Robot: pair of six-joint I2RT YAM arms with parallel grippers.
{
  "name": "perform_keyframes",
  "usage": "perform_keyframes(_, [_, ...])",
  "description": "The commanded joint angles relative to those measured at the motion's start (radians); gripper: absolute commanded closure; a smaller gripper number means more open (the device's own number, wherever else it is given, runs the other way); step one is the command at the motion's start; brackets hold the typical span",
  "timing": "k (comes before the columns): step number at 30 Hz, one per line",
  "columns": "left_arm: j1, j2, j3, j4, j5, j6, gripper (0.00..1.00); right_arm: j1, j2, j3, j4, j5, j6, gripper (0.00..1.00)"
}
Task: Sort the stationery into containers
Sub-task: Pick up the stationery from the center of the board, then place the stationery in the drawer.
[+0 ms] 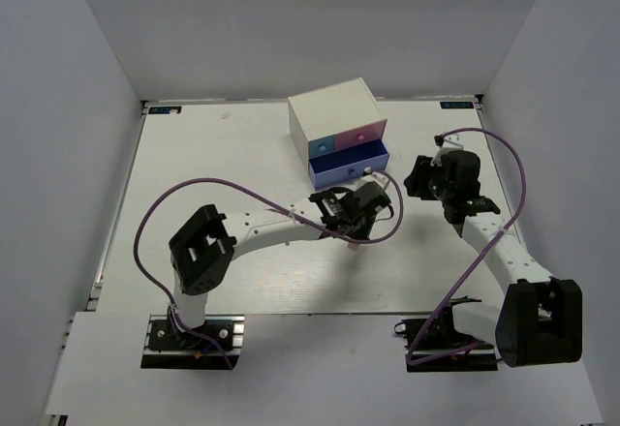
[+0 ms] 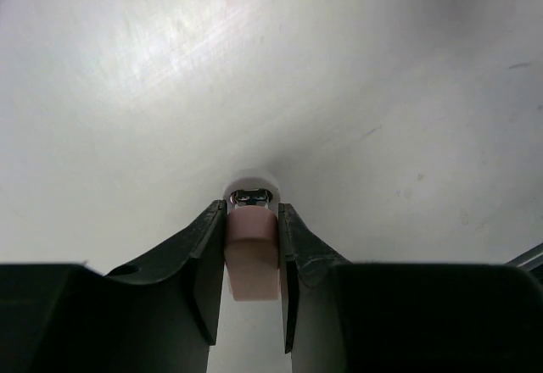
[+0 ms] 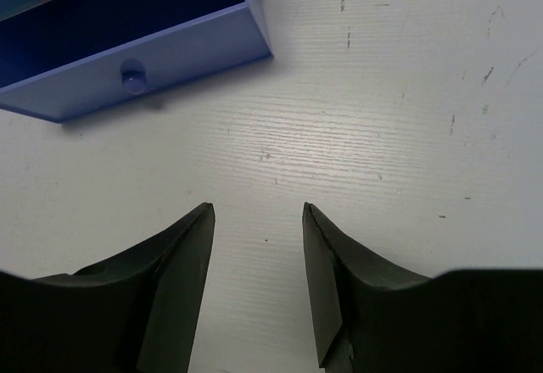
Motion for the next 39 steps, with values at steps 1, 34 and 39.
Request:
perform_keyframes(1, [0.03, -0.128, 0.026, 0.163, -0.05, 0.316, 0.88, -0.013, 0.005, -0.003, 0.056, -0.006, -0.006, 0.48])
perform_keyframes(34, [0.373, 0.081, 0.171, 0.485, 0.257, 1.028, 0.88, -0.015, -0.009, 0.001, 0.056, -0.026, -0.022, 0.48])
perform_keyframes(39, [0.383, 0.108, 0.171, 0.508, 0.239, 1.028, 0.86, -0.015, -0.006, 0.006, 0.058, -0.032, -0.02, 0.48])
